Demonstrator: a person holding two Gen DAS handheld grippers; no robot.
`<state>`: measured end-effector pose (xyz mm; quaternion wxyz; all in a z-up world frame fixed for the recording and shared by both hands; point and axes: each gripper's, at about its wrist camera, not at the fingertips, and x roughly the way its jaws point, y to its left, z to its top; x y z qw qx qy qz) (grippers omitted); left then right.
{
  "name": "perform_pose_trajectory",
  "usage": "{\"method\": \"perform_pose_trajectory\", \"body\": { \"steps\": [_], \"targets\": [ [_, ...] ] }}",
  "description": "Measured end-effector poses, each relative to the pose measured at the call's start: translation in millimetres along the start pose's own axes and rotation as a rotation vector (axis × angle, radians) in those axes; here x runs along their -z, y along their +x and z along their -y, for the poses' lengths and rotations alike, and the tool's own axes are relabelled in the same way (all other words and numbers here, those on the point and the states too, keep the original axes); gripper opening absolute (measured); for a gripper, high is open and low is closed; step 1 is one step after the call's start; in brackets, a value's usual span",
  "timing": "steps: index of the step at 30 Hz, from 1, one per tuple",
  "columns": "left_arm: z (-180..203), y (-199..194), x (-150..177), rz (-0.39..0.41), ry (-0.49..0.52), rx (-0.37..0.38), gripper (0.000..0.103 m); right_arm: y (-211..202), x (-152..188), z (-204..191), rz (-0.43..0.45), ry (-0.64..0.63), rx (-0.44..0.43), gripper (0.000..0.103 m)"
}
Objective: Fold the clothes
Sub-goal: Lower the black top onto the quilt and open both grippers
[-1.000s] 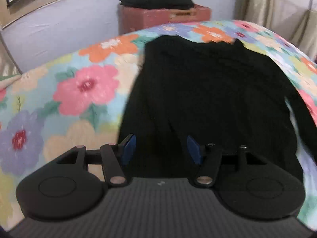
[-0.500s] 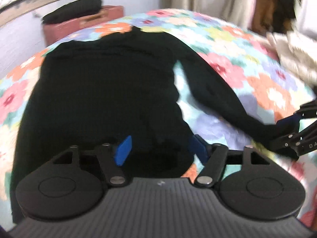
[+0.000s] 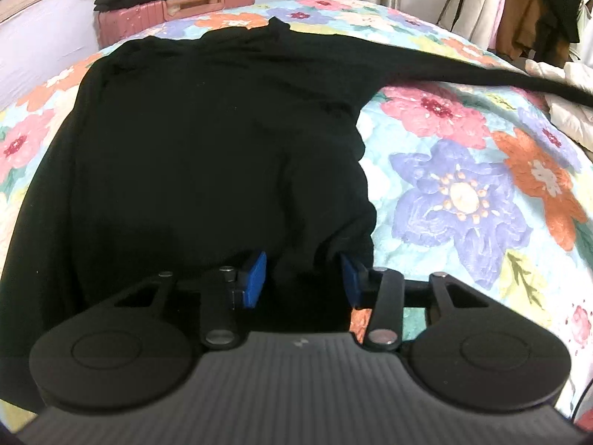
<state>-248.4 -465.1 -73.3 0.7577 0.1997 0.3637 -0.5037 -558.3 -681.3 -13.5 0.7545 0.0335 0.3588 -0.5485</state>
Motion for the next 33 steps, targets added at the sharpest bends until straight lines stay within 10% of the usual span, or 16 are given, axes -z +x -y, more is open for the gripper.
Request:
{"method": "perform_pose_trajectory", "body": {
  "steps": [3, 4, 5, 11, 13, 16, 18, 23, 26, 30, 33],
  "targets": [
    [7, 6, 0, 0.01, 0.053, -0.025, 0.054, 31, 7, 6, -0.111, 0.053, -0.036, 0.009],
    [10, 7, 0, 0.015, 0.074, -0.033, 0.045, 35, 6, 6, -0.115, 0.049, -0.015, 0.009],
    [10, 8, -1, 0.018, 0.076, -0.014, 0.01, 33, 3, 7, -0.088, 0.052, 0.002, 0.009],
    [-1, -48, -21, 0.168, -0.065, 0.17, 0.005, 23, -9, 22, 0.032, 0.068, 0.201, 0.009],
    [-5, -53, -22, 0.175, -0.136, 0.228, 0.006, 37, -3, 24, -0.037, 0.046, 0.256, 0.024],
    [9, -13, -10, -0.02, -0.081, 0.285, 0.008, 50, 8, 10, -0.159, -0.061, 0.334, 0.051],
    [24, 5, 0, -0.115, -0.005, 0.268, 0.012, 36, 6, 7, -0.145, -0.037, 0.272, 0.057],
    [31, -45, -13, 0.005, 0.133, 0.167, 0.055, -14, -5, -10, 0.033, 0.131, 0.021, 0.08],
    [1, -74, -17, 0.07, 0.145, 0.017, 0.064, -34, -6, -39, 0.084, 0.214, -0.219, 0.081],
    [-77, -90, -12, 0.054, 0.022, -0.21, 0.071, -44, -6, -95, 0.024, 0.296, -0.56, 0.08],
    [-135, -88, -1, 0.011, -0.119, -0.204, 0.071, -55, 1, -144, -0.001, 0.349, -0.719, 0.08]
  ]
}}
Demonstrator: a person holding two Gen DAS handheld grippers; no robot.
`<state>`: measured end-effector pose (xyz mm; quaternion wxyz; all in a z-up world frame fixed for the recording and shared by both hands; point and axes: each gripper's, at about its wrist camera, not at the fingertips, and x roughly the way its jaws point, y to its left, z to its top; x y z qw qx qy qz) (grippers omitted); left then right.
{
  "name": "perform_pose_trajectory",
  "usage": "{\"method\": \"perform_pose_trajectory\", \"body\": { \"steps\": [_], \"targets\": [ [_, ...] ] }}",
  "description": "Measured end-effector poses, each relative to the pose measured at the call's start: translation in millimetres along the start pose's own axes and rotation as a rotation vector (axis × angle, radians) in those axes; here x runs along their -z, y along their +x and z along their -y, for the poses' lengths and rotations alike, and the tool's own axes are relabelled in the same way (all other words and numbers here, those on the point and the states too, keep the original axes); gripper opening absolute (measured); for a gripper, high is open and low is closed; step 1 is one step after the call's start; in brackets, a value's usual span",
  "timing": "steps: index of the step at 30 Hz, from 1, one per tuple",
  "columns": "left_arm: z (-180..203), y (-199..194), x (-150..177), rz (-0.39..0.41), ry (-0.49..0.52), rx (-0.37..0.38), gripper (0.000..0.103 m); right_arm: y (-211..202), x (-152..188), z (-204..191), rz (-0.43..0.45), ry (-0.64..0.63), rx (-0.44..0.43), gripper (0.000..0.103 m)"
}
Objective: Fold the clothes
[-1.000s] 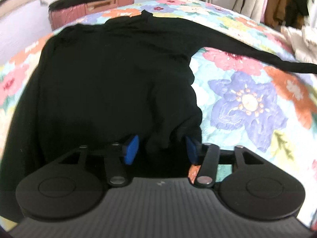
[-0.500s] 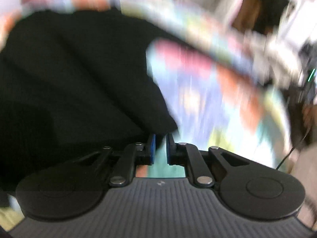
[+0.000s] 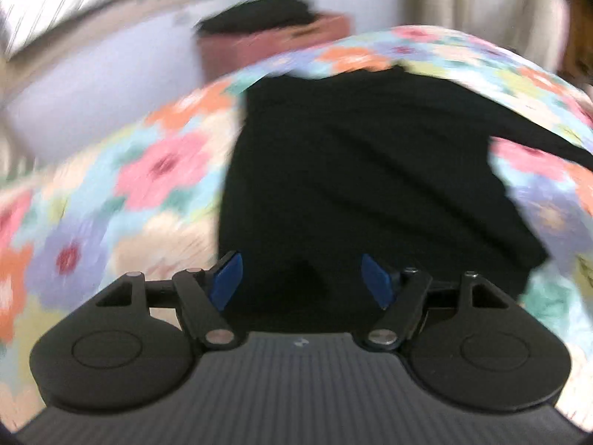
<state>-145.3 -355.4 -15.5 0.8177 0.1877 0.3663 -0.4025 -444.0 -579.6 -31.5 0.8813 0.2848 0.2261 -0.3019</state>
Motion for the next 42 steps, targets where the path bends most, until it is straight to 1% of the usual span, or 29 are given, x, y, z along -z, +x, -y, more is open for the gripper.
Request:
{"method": "perform_pose_trajectory", "body": {
  "steps": [2, 4, 6, 7, 9, 12, 14, 16, 17, 19, 20, 21, 22, 23, 25, 27, 28, 30, 32, 34, 36, 37, 40, 42],
  "targets": [
    [-20, 5, 6, -0.033, -0.045, 0.076, 0.071, 16, 18, -18, 0.005, 0.028, -0.029, 0.081],
    [-24, 5, 11, -0.048, -0.048, 0.144, 0.071, 33, 37, -24, 0.025, 0.063, -0.028, 0.081],
    [-26, 3, 16, -0.049, -0.055, 0.198, 0.071, 49, 53, -26, 0.029, 0.084, 0.0, 0.081],
    [-23, 6, 18, -0.056, -0.051, 0.187, 0.071, 52, 59, -29, 0.033, 0.055, 0.018, 0.081],
    [-14, 15, 23, -0.079, -0.027, 0.136, 0.071, 58, 68, -37, 0.043, -0.025, 0.056, 0.081],
    [-1, 33, 28, -0.131, 0.014, 0.065, 0.071, 59, 66, -50, 0.024, -0.143, 0.066, 0.082],
    [2, 47, 32, -0.193, 0.024, 0.044, 0.071, 56, 66, -47, 0.018, -0.149, 0.045, 0.085],
    [5, 59, 36, -0.247, 0.032, 0.019, 0.071, 54, 70, -48, 0.016, -0.161, 0.049, 0.086],
    [7, 64, 38, -0.262, 0.039, -0.001, 0.073, 55, 72, -51, 0.015, -0.179, 0.057, 0.086],
    [9, 66, 38, -0.261, 0.036, -0.018, 0.073, 56, 74, -55, 0.012, -0.203, 0.068, 0.086],
    [9, 65, 38, -0.251, 0.035, -0.024, 0.068, 56, 75, -57, 0.01, -0.214, 0.074, 0.087],
    [10, 64, 38, -0.239, 0.034, -0.029, 0.06, 56, 76, -58, 0.009, -0.22, 0.077, 0.087],
    [8, 60, 38, -0.224, 0.034, -0.04, 0.031, 56, 76, -59, 0.008, -0.223, 0.077, 0.087],
    [6, 57, 37, -0.208, 0.033, -0.053, 0.006, 55, 77, -59, 0.007, -0.222, 0.078, 0.087],
    [-3, 47, 35, -0.179, 0.001, -0.048, 0.004, 53, 76, -57, 0.006, -0.215, 0.074, 0.087],
    [-20, 33, 31, -0.133, -0.043, -0.07, 0.004, 51, 76, -56, 0.004, -0.208, 0.065, 0.087],
    [-32, 25, 28, -0.104, -0.069, -0.099, 0.004, 51, 77, -56, 0.001, -0.212, 0.058, 0.087],
    [-67, 10, 19, -0.052, -0.164, -0.163, 0.004, 52, 78, -58, -0.017, -0.246, 0.056, 0.089],
    [-110, -5, 7, 0.027, -0.277, -0.18, 0.004, 54, 78, -61, -0.024, -0.262, 0.061, 0.09],
    [-158, -19, -1, 0.101, -0.426, -0.186, 0.004, 55, 78, -62, -0.023, -0.254, 0.064, 0.091],
    [-204, -26, -3, 0.166, -0.585, -0.175, 0.004, 55, 81, -63, -0.02, -0.27, 0.065, 0.092],
    [-223, -24, 0, 0.181, -0.67, -0.165, 0.004, 55, 82, -63, -0.019, -0.275, 0.064, 0.093],
    [-272, -5, 13, 0.196, -0.919, -0.125, 0.005, 57, 83, -64, -0.013, -0.283, 0.062, 0.097],
    [-288, 21, 30, 0.198, -1.053, -0.085, 0.005, 57, 84, -65, -0.006, -0.284, 0.06, 0.099]
  ]
}}
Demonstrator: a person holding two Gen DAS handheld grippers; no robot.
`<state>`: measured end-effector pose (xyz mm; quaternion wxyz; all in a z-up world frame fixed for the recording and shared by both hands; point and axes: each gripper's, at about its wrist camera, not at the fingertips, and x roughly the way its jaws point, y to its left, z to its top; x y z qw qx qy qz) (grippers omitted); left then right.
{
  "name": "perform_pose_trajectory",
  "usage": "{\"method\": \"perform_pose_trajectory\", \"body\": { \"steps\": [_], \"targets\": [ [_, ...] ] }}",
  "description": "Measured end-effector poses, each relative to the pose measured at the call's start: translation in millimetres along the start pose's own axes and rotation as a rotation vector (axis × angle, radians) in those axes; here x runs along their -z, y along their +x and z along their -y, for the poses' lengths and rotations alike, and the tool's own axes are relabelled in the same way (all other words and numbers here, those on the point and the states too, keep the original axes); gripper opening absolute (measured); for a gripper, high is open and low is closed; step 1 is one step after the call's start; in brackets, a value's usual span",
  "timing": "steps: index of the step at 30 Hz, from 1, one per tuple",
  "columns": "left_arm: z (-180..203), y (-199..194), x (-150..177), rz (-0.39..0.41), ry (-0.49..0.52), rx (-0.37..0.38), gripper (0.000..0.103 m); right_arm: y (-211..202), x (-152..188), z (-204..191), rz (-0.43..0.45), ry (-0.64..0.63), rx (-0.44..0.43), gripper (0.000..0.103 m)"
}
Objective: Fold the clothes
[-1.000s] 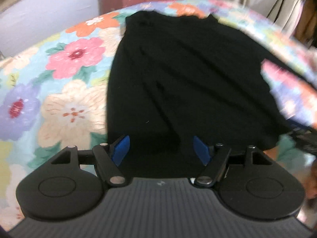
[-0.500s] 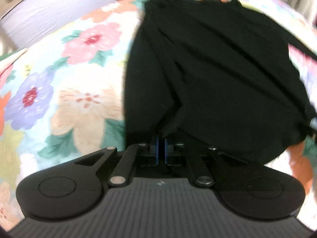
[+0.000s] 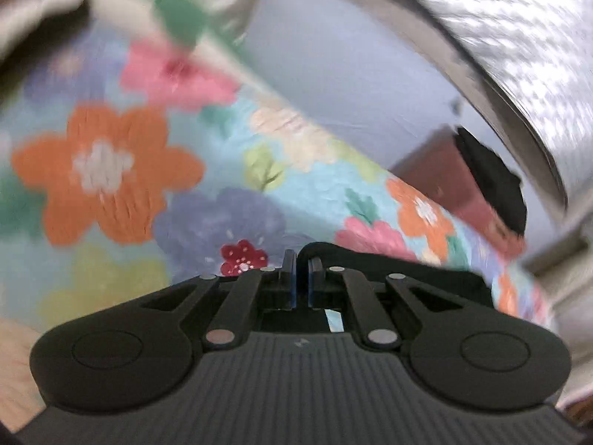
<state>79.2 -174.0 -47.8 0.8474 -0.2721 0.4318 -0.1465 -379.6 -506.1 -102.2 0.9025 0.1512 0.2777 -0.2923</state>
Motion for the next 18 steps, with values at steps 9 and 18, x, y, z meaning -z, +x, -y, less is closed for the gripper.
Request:
{"method": "perform_pose_trajectory", "body": {
  "steps": [9, 18],
  "targets": [
    [-39, 24, -24, 0.082, -0.18, 0.156, 0.004, -2, 2, 3, 0.022, 0.024, -0.027, 0.1],
    [-75, 35, -50, 0.167, -0.437, 0.07, 0.032, -2, 3, 2, 0.027, 0.019, -0.032, 0.102]
  ]
}}
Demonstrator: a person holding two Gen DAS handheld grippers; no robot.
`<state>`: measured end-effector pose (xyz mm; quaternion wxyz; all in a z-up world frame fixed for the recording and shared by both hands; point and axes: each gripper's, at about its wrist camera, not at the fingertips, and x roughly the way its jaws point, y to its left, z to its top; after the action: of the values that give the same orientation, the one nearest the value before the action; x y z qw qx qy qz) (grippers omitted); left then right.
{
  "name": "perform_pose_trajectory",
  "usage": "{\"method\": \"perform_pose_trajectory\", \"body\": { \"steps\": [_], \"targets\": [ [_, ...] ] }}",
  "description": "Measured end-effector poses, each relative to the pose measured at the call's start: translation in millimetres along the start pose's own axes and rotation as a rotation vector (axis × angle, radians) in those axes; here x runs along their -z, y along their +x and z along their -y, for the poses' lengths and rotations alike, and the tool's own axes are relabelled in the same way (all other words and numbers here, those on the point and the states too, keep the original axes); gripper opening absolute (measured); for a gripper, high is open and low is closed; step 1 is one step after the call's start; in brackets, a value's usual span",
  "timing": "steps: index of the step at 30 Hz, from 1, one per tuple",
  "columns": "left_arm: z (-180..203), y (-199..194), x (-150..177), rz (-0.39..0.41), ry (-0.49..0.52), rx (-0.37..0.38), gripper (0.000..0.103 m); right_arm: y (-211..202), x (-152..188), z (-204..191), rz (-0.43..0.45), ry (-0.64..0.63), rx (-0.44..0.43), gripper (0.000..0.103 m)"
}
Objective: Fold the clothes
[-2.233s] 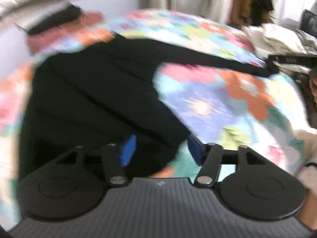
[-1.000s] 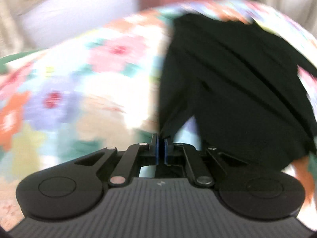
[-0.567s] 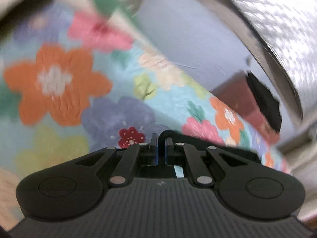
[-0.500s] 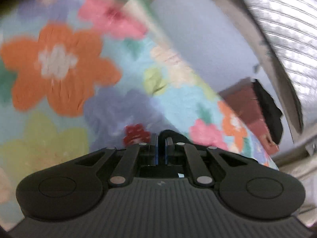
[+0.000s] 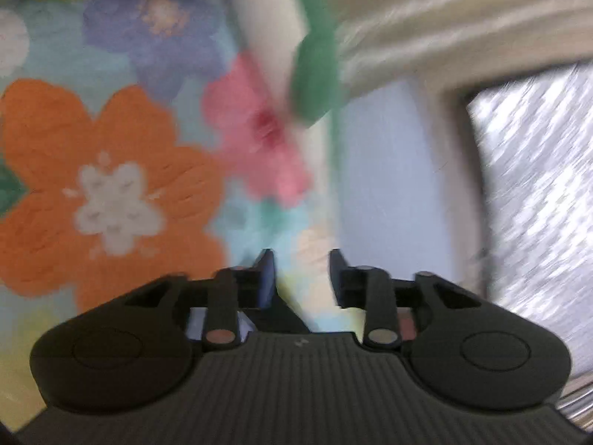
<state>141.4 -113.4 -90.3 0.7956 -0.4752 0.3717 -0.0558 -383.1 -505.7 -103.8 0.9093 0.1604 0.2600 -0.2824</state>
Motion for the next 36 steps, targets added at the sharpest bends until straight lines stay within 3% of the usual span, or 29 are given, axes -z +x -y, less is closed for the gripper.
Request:
{"method": "perform_pose_trajectory", "body": {
  "steps": [4, 6, 8, 11, 15, 17, 19, 20, 21, 22, 23, 24, 25, 27, 29, 32, 34, 36],
  "targets": [
    [36, 4, 44, -0.19, 0.385, -0.158, 0.032, 1, 0, -4, -0.006, -0.022, 0.019, 0.102],
    [62, -9, 75, -0.239, 0.58, -0.199, 0.039, 0, -2, -4, -0.009, -0.018, 0.021, 0.102],
    [80, -28, 113, -0.299, 0.704, -0.145, 0.052, -4, -6, -2, -0.015, 0.005, 0.013, 0.102],
    [91, -60, 182, -0.45, 0.844, -0.015, 0.05, -14, -9, 4, -0.018, 0.065, -0.026, 0.102],
    [91, -71, 273, -0.674, 0.992, 0.007, 0.052, -22, -12, 19, 0.005, 0.177, -0.061, 0.102],
    [87, -71, 306, -0.737, 1.068, -0.009, 0.056, -19, -13, 29, 0.024, 0.256, -0.079, 0.102],
    [80, -66, 327, -0.773, 1.114, -0.051, 0.071, -13, -11, 39, 0.043, 0.323, -0.1, 0.101],
    [79, -61, 333, -0.781, 1.125, -0.062, 0.075, -10, -10, 42, 0.05, 0.345, -0.11, 0.098],
    [77, -59, 336, -0.778, 1.135, -0.057, 0.078, -7, -10, 42, 0.054, 0.343, -0.112, 0.088],
    [77, -61, 336, -0.784, 1.125, -0.036, 0.08, -4, -10, 39, 0.049, 0.311, -0.124, 0.075],
    [76, -65, 335, -0.795, 1.105, -0.008, 0.056, 1, -13, 34, 0.015, 0.261, -0.16, 0.021],
    [76, -69, 333, -0.806, 1.086, 0.019, 0.036, 6, -17, 29, -0.043, 0.232, -0.191, 0.011],
    [75, -76, 327, -0.829, 1.036, 0.069, 0.003, 5, -20, 28, -0.057, 0.235, -0.201, 0.011],
    [72, -91, 310, -0.883, 0.906, 0.188, 0.003, -13, -28, 36, -0.026, 0.313, -0.253, 0.01],
    [74, -118, 294, -0.847, 0.865, 0.28, 0.003, -42, -37, 47, 0.01, 0.398, -0.317, 0.01],
    [69, -147, 272, -0.796, 0.746, 0.39, 0.003, -82, -48, 56, 0.077, 0.407, -0.37, 0.01],
    [62, -143, 276, -0.788, 0.737, 0.343, 0.003, -82, -45, 68, 0.058, 0.456, -0.35, 0.01],
    [60, -128, 296, -0.787, 0.887, 0.177, 0.004, -63, -35, 73, -0.044, 0.472, -0.239, 0.01]
  ]
}}
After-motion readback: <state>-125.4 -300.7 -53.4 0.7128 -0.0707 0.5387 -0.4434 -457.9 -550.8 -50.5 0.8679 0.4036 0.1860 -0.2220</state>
